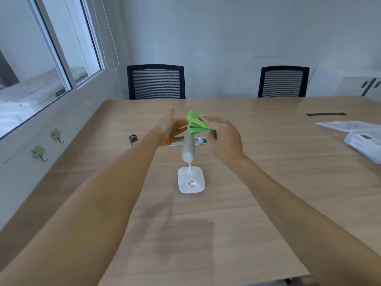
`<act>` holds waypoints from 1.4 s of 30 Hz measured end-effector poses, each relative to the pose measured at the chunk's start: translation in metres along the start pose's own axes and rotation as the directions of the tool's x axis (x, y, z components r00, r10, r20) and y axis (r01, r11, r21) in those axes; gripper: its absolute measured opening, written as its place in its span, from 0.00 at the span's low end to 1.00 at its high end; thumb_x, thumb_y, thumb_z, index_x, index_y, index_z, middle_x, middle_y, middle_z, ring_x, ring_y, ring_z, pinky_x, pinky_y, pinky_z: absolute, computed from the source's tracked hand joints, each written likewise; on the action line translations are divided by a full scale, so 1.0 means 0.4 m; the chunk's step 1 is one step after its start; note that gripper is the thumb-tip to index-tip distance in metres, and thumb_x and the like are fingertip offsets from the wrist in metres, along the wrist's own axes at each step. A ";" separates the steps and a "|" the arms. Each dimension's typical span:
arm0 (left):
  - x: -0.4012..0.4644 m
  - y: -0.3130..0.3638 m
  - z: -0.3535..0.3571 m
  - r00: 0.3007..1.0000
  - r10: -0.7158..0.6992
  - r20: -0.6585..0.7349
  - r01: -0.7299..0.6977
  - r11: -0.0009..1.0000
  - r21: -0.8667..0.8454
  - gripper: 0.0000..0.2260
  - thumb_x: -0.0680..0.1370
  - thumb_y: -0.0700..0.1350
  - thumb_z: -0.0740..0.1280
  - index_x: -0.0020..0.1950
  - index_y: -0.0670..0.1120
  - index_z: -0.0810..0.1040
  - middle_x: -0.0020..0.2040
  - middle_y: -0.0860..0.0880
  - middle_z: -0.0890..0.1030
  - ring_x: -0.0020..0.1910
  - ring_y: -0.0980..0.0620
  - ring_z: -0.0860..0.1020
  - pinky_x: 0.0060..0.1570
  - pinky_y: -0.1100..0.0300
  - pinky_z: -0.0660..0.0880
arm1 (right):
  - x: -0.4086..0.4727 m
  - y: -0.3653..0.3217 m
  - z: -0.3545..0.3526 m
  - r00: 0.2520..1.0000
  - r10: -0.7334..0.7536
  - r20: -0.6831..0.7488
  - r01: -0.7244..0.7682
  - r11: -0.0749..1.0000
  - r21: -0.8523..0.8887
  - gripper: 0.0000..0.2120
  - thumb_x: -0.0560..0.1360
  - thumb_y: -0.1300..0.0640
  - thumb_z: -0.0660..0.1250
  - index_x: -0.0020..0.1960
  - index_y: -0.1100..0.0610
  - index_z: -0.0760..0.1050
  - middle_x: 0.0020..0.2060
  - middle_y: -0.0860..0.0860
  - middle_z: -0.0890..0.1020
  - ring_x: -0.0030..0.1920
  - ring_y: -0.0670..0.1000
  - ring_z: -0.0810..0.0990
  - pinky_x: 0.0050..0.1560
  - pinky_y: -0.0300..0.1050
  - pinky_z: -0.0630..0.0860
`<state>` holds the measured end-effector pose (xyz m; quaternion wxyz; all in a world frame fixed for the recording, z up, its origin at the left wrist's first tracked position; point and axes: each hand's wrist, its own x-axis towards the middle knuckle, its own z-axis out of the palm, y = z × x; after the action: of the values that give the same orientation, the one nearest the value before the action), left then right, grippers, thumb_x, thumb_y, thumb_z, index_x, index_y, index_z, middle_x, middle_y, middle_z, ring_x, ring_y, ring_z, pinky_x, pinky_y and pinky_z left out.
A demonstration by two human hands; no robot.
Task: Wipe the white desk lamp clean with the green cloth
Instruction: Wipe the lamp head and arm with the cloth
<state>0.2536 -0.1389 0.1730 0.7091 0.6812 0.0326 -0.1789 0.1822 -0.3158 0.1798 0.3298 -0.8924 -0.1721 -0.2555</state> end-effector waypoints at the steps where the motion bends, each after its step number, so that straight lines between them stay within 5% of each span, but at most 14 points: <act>1: 0.005 0.001 -0.001 1.000 -0.013 -0.002 0.013 1.000 -0.006 0.38 0.77 0.65 0.36 0.72 0.42 0.68 0.73 0.48 0.69 0.73 0.50 0.66 0.68 0.52 0.63 | 0.005 0.000 0.009 1.000 -0.008 0.019 0.009 1.000 -0.019 0.29 0.67 0.71 0.57 0.63 0.51 0.75 0.63 0.49 0.79 0.63 0.54 0.75 0.61 0.47 0.75; 7: 0.010 -0.006 -0.013 1.000 -0.019 0.012 0.020 1.000 -0.024 0.40 0.76 0.67 0.34 0.62 0.46 0.76 0.67 0.44 0.76 0.65 0.47 0.73 0.66 0.54 0.67 | 0.029 -0.002 0.032 0.973 -0.055 0.225 0.075 0.994 -0.084 0.28 0.68 0.70 0.58 0.63 0.50 0.76 0.63 0.50 0.80 0.62 0.55 0.77 0.60 0.49 0.75; 11: 0.009 -0.004 -0.014 0.999 -0.040 0.030 0.042 0.998 -0.054 0.42 0.75 0.68 0.35 0.64 0.44 0.76 0.70 0.40 0.73 0.67 0.43 0.72 0.68 0.50 0.67 | 0.001 -0.016 0.015 0.955 -0.130 0.268 0.156 0.984 -0.081 0.25 0.67 0.69 0.59 0.60 0.52 0.79 0.60 0.52 0.82 0.59 0.57 0.78 0.57 0.52 0.76; 16: 0.008 -0.003 -0.011 1.000 -0.028 0.001 0.028 0.999 -0.033 0.42 0.76 0.67 0.34 0.62 0.43 0.78 0.72 0.48 0.71 0.73 0.50 0.66 0.64 0.53 0.65 | -0.089 -0.041 -0.037 0.896 -0.322 0.306 0.350 0.936 -0.040 0.25 0.64 0.72 0.58 0.56 0.57 0.81 0.55 0.55 0.84 0.57 0.57 0.81 0.56 0.54 0.78; 22: 0.013 -0.001 -0.005 0.999 -0.030 -0.011 0.029 0.998 -0.059 0.42 0.76 0.67 0.34 0.61 0.43 0.78 0.69 0.47 0.74 0.66 0.50 0.71 0.65 0.55 0.65 | -0.160 -0.031 -0.089 0.862 -0.452 0.228 0.471 0.882 -0.033 0.24 0.64 0.71 0.60 0.53 0.53 0.82 0.54 0.49 0.85 0.54 0.51 0.82 0.51 0.46 0.75; 27: 0.008 0.002 0.002 0.999 -0.041 -0.010 0.040 0.997 -0.060 0.42 0.76 0.67 0.35 0.67 0.41 0.75 0.72 0.42 0.70 0.69 0.43 0.69 0.70 0.49 0.64 | -0.059 -0.020 -0.064 0.945 -0.289 0.153 0.297 0.955 -0.029 0.25 0.64 0.72 0.60 0.57 0.57 0.80 0.55 0.55 0.84 0.54 0.56 0.82 0.54 0.52 0.79; 31: -0.002 0.008 0.006 0.998 -0.051 -0.027 0.050 0.999 -0.017 0.42 0.75 0.68 0.35 0.68 0.42 0.74 0.73 0.43 0.68 0.64 0.47 0.72 0.61 0.53 0.66 | -0.041 -0.019 -0.032 0.941 -0.227 0.252 0.251 0.966 -0.065 0.25 0.66 0.72 0.59 0.59 0.56 0.79 0.59 0.55 0.82 0.59 0.56 0.79 0.57 0.53 0.77; 35: 0.000 0.009 0.002 0.999 -0.031 -0.028 0.031 0.999 0.018 0.43 0.75 0.67 0.33 0.66 0.42 0.75 0.73 0.48 0.70 0.71 0.51 0.67 0.70 0.52 0.61 | -0.101 -0.034 -0.043 0.902 -0.340 0.265 0.366 0.929 -0.056 0.24 0.63 0.73 0.60 0.55 0.58 0.82 0.55 0.56 0.84 0.54 0.58 0.82 0.55 0.53 0.79; 39: 0.004 0.007 0.000 0.998 -0.035 -0.042 0.036 0.999 0.016 0.43 0.74 0.69 0.34 0.63 0.44 0.78 0.69 0.49 0.74 0.70 0.51 0.69 0.72 0.52 0.62 | -0.202 -0.026 -0.064 0.822 -0.468 0.324 0.528 0.840 -0.125 0.23 0.65 0.69 0.66 0.57 0.51 0.80 0.58 0.49 0.83 0.60 0.53 0.79 0.60 0.47 0.71; 42: 0.006 0.008 0.001 0.998 -0.037 -0.046 0.038 0.999 0.024 0.44 0.74 0.69 0.34 0.63 0.44 0.78 0.69 0.48 0.74 0.70 0.50 0.69 0.71 0.53 0.63 | -0.200 -0.023 -0.072 0.838 -0.504 0.210 0.533 0.838 -0.118 0.21 0.70 0.68 0.61 0.57 0.51 0.80 0.58 0.49 0.82 0.59 0.51 0.79 0.58 0.45 0.69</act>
<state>0.2569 -0.1399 0.1753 0.6961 0.6932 0.0595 -0.1771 0.1030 -0.3399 0.1574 0.1538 -0.8555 -0.4127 -0.2722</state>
